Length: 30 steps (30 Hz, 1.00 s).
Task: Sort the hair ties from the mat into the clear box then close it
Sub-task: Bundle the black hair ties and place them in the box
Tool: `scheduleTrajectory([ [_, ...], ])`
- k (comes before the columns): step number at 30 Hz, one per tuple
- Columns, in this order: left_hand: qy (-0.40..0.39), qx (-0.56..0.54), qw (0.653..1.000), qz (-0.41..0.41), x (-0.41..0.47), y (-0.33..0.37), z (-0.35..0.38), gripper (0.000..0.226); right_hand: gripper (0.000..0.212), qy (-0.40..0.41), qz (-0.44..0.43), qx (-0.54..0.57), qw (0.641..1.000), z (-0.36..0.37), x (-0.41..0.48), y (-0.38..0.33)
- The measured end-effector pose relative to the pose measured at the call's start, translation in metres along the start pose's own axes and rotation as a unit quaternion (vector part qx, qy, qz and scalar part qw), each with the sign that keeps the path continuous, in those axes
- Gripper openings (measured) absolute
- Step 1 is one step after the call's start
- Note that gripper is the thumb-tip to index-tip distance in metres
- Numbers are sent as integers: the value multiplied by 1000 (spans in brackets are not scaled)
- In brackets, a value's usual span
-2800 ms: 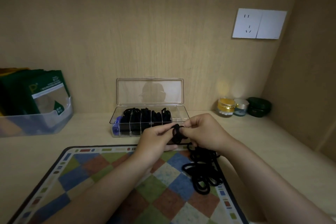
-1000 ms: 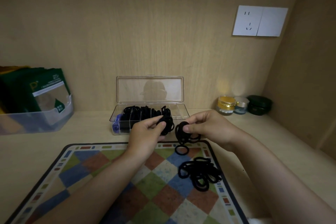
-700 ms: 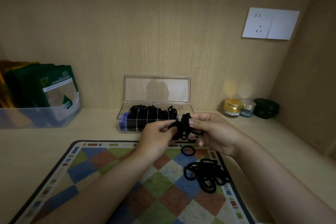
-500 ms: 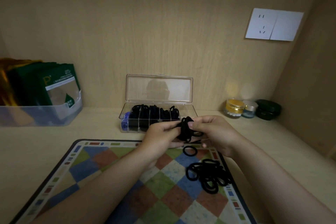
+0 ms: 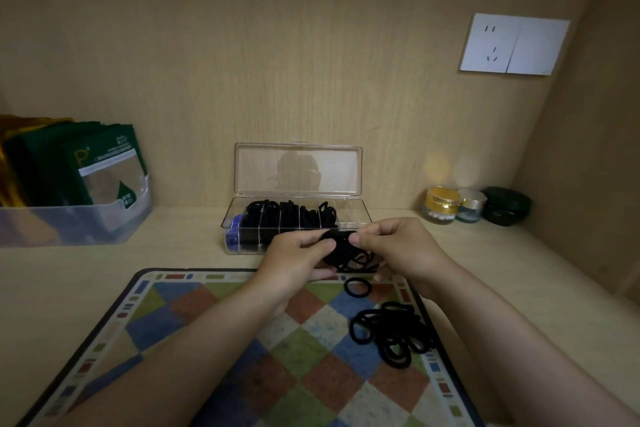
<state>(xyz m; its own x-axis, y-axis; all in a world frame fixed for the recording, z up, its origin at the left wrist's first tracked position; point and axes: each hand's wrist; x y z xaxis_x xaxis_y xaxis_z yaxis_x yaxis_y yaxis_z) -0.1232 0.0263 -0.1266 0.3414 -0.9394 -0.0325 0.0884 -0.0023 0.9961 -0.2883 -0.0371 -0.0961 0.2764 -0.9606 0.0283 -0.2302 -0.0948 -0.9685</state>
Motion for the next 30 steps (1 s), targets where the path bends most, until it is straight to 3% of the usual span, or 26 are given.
scheduleTrajectory([
  [6,54,27,997,40,0,6,-6,24,11,-52,29,-68,996,-8,-1,1],
  [12,69,57,992,87,-2,17,-8,31,12,-116,-30,-173,978,-12,-7,-5],
  [15,44,50,995,75,-6,17,-4,32,20,-82,-31,-111,990,-20,-9,-15],
  [19,9,32,996,79,-11,22,4,24,35,-128,-22,-34,991,-12,-15,-17],
  [30,-58,50,996,49,1,32,-4,35,18,-131,18,73,989,-14,-3,-17],
])
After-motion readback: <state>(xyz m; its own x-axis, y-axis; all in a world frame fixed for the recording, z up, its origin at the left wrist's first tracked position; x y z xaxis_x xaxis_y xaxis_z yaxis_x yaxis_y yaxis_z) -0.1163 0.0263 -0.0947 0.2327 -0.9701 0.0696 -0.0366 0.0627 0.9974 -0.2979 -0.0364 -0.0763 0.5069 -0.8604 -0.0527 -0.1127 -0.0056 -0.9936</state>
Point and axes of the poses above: each hand's wrist, its own x-axis towards the middle knuckle, its own z-axis out of the palm, y = z × x, and after that the axes turned 7 degrees about y, right-handed
